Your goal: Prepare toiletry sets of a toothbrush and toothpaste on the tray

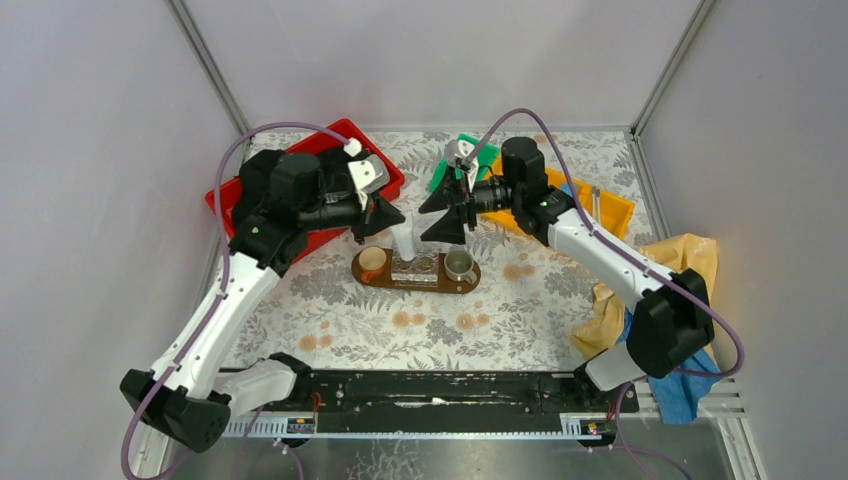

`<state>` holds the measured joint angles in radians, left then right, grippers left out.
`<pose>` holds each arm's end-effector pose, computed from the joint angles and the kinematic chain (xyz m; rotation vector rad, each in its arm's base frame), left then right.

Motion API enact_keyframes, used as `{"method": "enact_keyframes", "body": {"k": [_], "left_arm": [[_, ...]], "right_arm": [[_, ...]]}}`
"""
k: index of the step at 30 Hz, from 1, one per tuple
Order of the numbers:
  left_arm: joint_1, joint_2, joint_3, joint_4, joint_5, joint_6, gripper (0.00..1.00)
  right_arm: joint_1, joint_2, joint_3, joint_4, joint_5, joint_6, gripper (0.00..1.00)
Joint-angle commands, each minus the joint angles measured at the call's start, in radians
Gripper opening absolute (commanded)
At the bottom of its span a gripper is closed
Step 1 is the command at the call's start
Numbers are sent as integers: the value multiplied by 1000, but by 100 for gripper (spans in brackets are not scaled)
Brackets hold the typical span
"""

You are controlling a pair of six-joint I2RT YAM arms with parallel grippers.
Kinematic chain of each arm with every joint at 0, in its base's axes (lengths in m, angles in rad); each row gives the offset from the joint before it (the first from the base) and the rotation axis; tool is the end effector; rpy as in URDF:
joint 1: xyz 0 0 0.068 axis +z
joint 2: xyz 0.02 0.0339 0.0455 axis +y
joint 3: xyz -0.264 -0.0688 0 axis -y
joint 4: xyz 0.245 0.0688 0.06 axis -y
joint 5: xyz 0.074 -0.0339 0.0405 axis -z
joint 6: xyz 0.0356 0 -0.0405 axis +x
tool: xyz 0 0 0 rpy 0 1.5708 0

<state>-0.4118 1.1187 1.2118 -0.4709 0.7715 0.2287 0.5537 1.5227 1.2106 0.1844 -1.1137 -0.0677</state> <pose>0.2059 -0.1170 0.3968 1.0735 1.6057 -0.8686 0.2791 0.2101 0.3476 -1.3044 1.2372 1.2866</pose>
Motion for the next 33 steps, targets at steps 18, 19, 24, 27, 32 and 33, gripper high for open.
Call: {"method": "enact_keyframes", "body": {"k": [18, 19, 24, 27, 32, 33], "left_arm": [[16, 49, -57, 178, -10, 173, 0], [17, 56, -56, 179, -10, 178, 0], [21, 94, -57, 192, -33, 182, 0], [24, 99, -63, 206, -50, 182, 0], [38, 97, -89, 258, -56, 163, 0], [40, 99, -92, 262, -52, 160, 0]], "right_arm": [[-284, -250, -294, 181, -119, 74, 81], [-286, -253, -299, 188, -121, 74, 81], [-297, -260, -309, 198, -127, 75, 82], [-304, -267, -314, 205, -130, 79, 82], [-313, -268, -323, 225, -142, 95, 82], [-314, -269, -324, 229, -142, 98, 82]]}}
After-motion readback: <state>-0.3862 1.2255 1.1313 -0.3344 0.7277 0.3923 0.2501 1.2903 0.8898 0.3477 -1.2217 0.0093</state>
